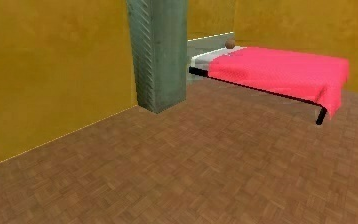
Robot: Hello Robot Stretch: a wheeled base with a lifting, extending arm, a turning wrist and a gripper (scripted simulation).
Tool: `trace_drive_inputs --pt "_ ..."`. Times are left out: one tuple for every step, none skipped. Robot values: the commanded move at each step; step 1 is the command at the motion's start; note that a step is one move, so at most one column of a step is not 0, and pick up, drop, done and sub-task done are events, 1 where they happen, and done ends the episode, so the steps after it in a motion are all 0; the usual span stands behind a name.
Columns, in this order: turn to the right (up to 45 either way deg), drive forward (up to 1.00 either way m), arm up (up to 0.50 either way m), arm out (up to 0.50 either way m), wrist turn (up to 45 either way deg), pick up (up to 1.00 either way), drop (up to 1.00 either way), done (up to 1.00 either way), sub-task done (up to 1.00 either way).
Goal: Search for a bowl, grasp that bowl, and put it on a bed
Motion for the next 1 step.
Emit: trace_drive_inputs --pt "0.0 0.00 0.00 0.00 -45.0 0.00 0.00 0.00 0.00"
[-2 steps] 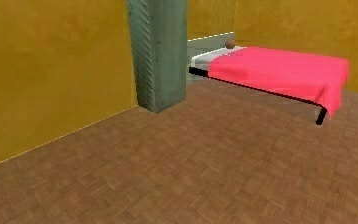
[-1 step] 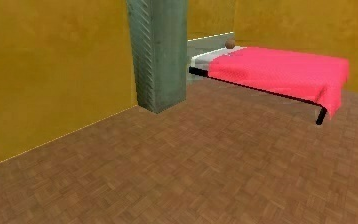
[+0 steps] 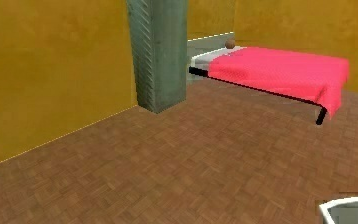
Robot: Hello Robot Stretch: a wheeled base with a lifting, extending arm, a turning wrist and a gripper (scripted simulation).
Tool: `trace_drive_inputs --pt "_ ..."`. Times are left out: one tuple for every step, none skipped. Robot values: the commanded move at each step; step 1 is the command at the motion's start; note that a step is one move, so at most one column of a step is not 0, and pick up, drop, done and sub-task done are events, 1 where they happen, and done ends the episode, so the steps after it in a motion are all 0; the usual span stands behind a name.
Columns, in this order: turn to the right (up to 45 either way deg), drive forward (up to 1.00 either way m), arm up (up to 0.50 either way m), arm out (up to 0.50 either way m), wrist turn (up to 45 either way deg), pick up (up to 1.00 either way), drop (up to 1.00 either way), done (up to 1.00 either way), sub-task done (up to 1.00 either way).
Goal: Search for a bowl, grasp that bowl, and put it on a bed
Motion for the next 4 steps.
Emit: trace_drive_inputs --pt "0.0 0.00 0.00 0.00 -21.0 0.00 0.00 0.00 0.00" --pt "0.0 0.00 0.00 -0.36 0.0 0.00 0.00 0.00 0.00" --pt "-45.0 0.00 0.00 0.00 0.0 0.00 0.00 0.00 0.00" --pt "-45.0 0.00 0.00 0.00 0.0 0.00 0.00 0.00 0.00"
